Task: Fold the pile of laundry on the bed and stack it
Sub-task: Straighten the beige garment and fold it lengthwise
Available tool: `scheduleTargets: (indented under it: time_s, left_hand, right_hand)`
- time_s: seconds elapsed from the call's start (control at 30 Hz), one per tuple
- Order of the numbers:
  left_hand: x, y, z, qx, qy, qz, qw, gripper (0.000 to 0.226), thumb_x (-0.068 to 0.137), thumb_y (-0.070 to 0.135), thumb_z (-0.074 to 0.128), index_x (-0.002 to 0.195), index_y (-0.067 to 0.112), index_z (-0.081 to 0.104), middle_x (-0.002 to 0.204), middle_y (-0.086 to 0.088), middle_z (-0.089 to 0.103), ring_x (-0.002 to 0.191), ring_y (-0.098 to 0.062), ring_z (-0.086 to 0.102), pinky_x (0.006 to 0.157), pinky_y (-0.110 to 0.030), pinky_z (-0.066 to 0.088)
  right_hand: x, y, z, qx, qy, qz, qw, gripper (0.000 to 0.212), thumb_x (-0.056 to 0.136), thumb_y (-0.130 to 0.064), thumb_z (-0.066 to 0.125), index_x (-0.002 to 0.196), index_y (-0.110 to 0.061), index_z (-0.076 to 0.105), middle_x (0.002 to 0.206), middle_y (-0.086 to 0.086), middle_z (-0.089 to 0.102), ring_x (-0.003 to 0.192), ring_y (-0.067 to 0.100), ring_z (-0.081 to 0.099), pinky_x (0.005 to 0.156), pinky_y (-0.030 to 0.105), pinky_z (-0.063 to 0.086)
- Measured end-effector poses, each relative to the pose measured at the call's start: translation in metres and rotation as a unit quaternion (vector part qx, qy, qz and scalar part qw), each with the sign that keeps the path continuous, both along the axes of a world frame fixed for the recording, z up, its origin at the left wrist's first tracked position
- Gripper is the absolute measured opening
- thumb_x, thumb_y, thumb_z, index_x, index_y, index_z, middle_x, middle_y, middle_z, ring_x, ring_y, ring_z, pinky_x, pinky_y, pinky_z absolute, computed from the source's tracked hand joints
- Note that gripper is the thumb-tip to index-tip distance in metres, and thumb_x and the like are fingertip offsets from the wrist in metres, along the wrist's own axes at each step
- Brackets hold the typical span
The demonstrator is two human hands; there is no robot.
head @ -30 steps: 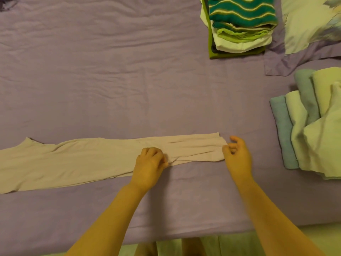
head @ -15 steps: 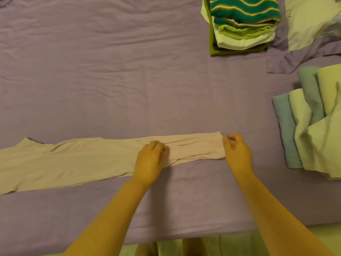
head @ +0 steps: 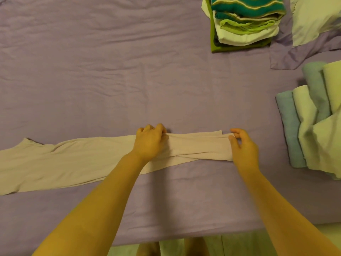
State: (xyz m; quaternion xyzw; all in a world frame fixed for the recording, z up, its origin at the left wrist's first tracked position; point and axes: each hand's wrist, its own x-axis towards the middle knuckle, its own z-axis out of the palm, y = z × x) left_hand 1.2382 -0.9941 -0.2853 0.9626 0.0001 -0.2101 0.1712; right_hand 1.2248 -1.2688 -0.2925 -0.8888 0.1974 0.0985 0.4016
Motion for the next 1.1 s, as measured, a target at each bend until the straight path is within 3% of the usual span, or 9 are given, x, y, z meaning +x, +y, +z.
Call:
scheduleTargets:
  time_s: [0.1, 0.2, 0.3, 0.4, 0.5, 0.63, 0.8, 0.93, 1.1]
  left_hand:
    - [0.011, 0.001, 0.003, -0.015, 0.083, -0.053, 0.995, 0.035, 0.091, 0.052, 0.051, 0.112, 0.025, 0.06, 0.096, 0.007, 0.062, 0.103, -0.019, 0.049, 0.09, -0.035, 0.027]
    - [0.018, 0.002, 0.005, 0.006, 0.137, -0.091, 0.986, 0.039, 0.086, 0.055, 0.058, 0.117, 0.032, 0.061, 0.102, 0.007, 0.06, 0.11, -0.02, 0.045, 0.092, -0.035, 0.027]
    - [0.013, -0.002, 0.005, 0.024, 0.006, -0.066, 0.998, 0.036, 0.084, 0.044, 0.065, 0.114, 0.025, 0.061, 0.111, 0.001, 0.056, 0.109, -0.025, 0.044, 0.085, -0.033, 0.028]
    - [-0.008, -0.008, 0.008, -0.027, -0.11, -0.018, 0.993, 0.019, 0.081, 0.024, 0.071, 0.096, 0.012, 0.068, 0.093, -0.008, 0.062, 0.088, -0.034, 0.054, 0.072, -0.038, 0.038]
    - [-0.039, -0.006, 0.003, -0.045, -0.083, -0.017, 0.995, 0.018, 0.08, 0.027, 0.074, 0.087, 0.011, 0.069, 0.087, -0.009, 0.064, 0.081, -0.033, 0.056, 0.065, -0.039, 0.041]
    - [-0.071, 0.004, -0.006, -0.026, -0.036, 0.001, 0.999, 0.029, 0.078, 0.022, 0.076, 0.103, 0.01, 0.067, 0.103, -0.011, 0.062, 0.09, -0.034, 0.055, 0.068, -0.043, 0.045]
    - [-0.074, 0.015, -0.002, -0.02, -0.069, 0.03, 0.997, 0.012, 0.078, 0.003, 0.074, 0.088, 0.001, 0.069, 0.09, -0.017, 0.064, 0.08, -0.039, 0.057, 0.062, -0.047, 0.047]
    - [-0.073, 0.026, 0.007, -0.052, -0.096, 0.06, 0.992, 0.011, 0.091, 0.016, 0.062, 0.089, 0.007, 0.069, 0.084, -0.008, 0.067, 0.075, -0.031, 0.054, 0.063, -0.044, 0.045]
    - [-0.072, 0.037, 0.005, -0.101, -0.021, 0.159, 0.982, 0.025, 0.101, 0.023, 0.042, 0.098, 0.008, 0.062, 0.089, -0.007, 0.065, 0.081, -0.027, 0.052, 0.072, -0.04, 0.043]
  right_hand:
    - [0.002, 0.001, -0.003, -0.004, -0.009, 0.017, 1.0, 0.027, 0.099, -0.018, 0.048, 0.123, -0.011, 0.058, 0.118, 0.006, 0.063, 0.097, 0.011, 0.051, 0.08, 0.021, 0.037]
    - [0.005, 0.004, -0.009, 0.0, -0.009, 0.035, 0.999, 0.026, 0.098, -0.019, 0.05, 0.122, -0.012, 0.058, 0.117, 0.004, 0.064, 0.098, 0.012, 0.055, 0.079, 0.02, 0.038]
    - [0.004, 0.008, -0.014, 0.013, -0.011, 0.037, 0.999, 0.029, 0.096, -0.016, 0.054, 0.125, -0.011, 0.057, 0.121, 0.004, 0.061, 0.097, 0.012, 0.055, 0.08, 0.021, 0.04]
    - [-0.003, 0.008, -0.018, 0.004, -0.008, 0.029, 1.0, 0.04, 0.094, -0.016, 0.058, 0.133, -0.009, 0.05, 0.129, 0.008, 0.053, 0.101, 0.011, 0.052, 0.081, 0.022, 0.042]
    - [-0.005, 0.01, -0.021, -0.007, 0.027, 0.016, 0.999, 0.048, 0.093, -0.022, 0.059, 0.137, -0.007, 0.045, 0.134, 0.012, 0.05, 0.116, 0.026, 0.052, 0.093, 0.036, 0.046]
    - [-0.003, 0.018, -0.022, -0.04, 0.049, 0.043, 0.997, 0.036, 0.094, -0.023, 0.057, 0.123, -0.002, 0.056, 0.123, 0.018, 0.053, 0.108, 0.033, 0.054, 0.087, 0.038, 0.043]
    - [-0.002, 0.027, -0.016, -0.019, 0.037, 0.017, 0.999, 0.03, 0.099, -0.025, 0.046, 0.117, -0.001, 0.048, 0.107, 0.019, 0.058, 0.092, 0.035, 0.056, 0.075, 0.043, 0.047]
    - [0.002, 0.025, -0.014, -0.118, 0.068, 0.055, 0.989, 0.038, 0.101, -0.036, 0.035, 0.114, -0.002, 0.044, 0.093, 0.023, 0.059, 0.083, 0.04, 0.057, 0.068, 0.045, 0.045]
    - [0.009, 0.011, -0.016, -0.229, 0.098, 0.107, 0.962, 0.044, 0.103, -0.038, 0.027, 0.109, -0.003, 0.052, 0.094, 0.025, 0.061, 0.086, 0.042, 0.057, 0.067, 0.039, 0.037]
